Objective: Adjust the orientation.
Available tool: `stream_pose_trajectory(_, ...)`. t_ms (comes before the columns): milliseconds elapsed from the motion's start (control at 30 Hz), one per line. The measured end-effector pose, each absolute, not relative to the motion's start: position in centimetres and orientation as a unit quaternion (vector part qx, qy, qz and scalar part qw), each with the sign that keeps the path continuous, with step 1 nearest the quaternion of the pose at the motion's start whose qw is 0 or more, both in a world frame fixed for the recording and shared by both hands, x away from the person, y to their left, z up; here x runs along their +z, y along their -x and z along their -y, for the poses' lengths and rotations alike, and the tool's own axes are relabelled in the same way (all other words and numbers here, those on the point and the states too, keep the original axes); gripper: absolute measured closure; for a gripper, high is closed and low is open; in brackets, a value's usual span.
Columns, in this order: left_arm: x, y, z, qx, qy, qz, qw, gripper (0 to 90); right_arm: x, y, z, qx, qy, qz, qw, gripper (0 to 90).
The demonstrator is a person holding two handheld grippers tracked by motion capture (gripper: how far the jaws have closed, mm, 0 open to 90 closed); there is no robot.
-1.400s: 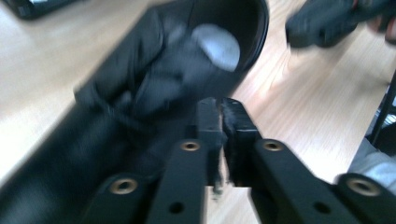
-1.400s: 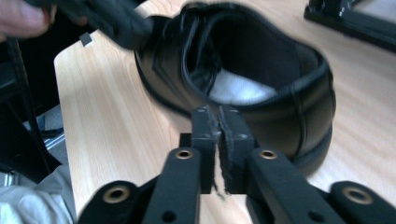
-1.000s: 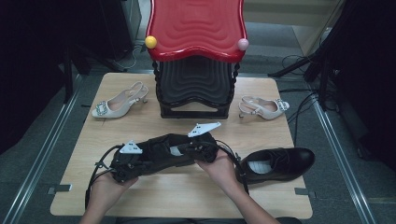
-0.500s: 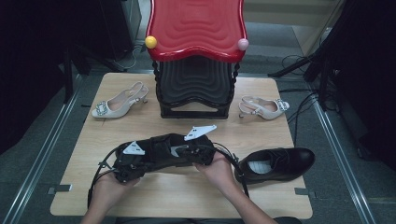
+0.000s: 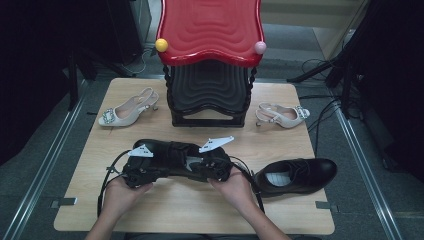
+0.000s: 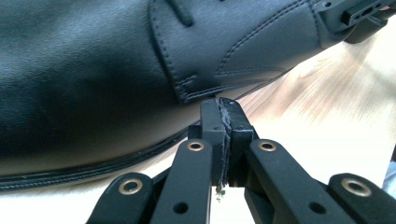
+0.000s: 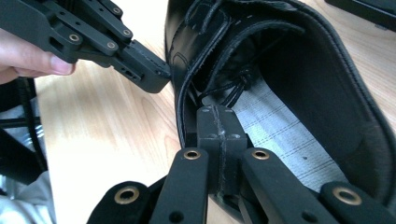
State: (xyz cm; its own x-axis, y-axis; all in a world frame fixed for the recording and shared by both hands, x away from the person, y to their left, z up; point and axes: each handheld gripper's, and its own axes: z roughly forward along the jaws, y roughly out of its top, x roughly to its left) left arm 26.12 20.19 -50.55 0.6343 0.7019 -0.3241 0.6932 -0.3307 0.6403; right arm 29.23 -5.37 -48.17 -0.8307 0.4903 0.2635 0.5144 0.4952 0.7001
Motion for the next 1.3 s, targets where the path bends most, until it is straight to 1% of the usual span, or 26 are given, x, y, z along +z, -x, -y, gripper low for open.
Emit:
stream_pose_trajectory(100,-50.7,-26.4,-19.8,0.002,-0.822,-0.421,0.384,89.1,-48.0,-29.3,6.1,-0.417,0.3,0.858,0.001,90.0)
stream_pose_trajectory(200,-50.8,-26.8,-19.5,0.0,-0.826,-0.415,0.381,89.1,-47.8,-29.3,6.5,-0.42,0.308,0.854,0.001,90.0)
stream_pose_trajectory(267,-50.7,-27.0,-19.3,0.0,-0.829,-0.409,0.381,89.2,-47.0,-28.9,7.3,-0.427,0.312,0.848,-0.042,90.0)
stream_pose_trajectory(467,-50.8,-27.3,-19.2,-0.01,-0.829,-0.406,0.385,89.2,-46.1,-29.6,9.5,-0.438,0.336,0.832,-0.062,90.0)
stream_pose_trajectory(600,-50.9,-27.2,-19.2,-0.006,-0.83,-0.403,0.385,89.3,-45.9,-30.7,11.0,-0.448,0.359,0.817,-0.059,90.0)
stream_pose_trajectory(800,-50.9,-27.1,-19.3,-0.002,-0.828,-0.404,0.389,89.4,-46.5,-31.9,11.3,-0.436,0.381,0.812,-0.068,90.0)
stream_pose_trajectory(933,-51.0,-27.0,-19.7,-0.001,-0.821,-0.412,0.395,89.4,-47.3,-32.8,11.0,-0.425,0.389,0.815,-0.06,90.0)
stream_pose_trajectory(1100,-51.3,-27.1,-19.8,-0.005,-0.81,-0.42,0.409,89.5,-48.3,-33.5,10.1,-0.415,0.38,0.826,-0.037,90.0)
stream_pose_trajectory(1200,-51.4,-27.0,-19.8,-0.004,-0.809,-0.419,0.411,89.5,-48.5,-33.4,9.5,-0.408,0.366,0.835,-0.046,90.0)
stream_pose_trajectory(1300,-51.4,-26.9,-19.9,-0.004,-0.808,-0.42,0.412,89.3,-48.6,-33.4,9.6,-0.41,0.369,0.833,-0.038,90.0)
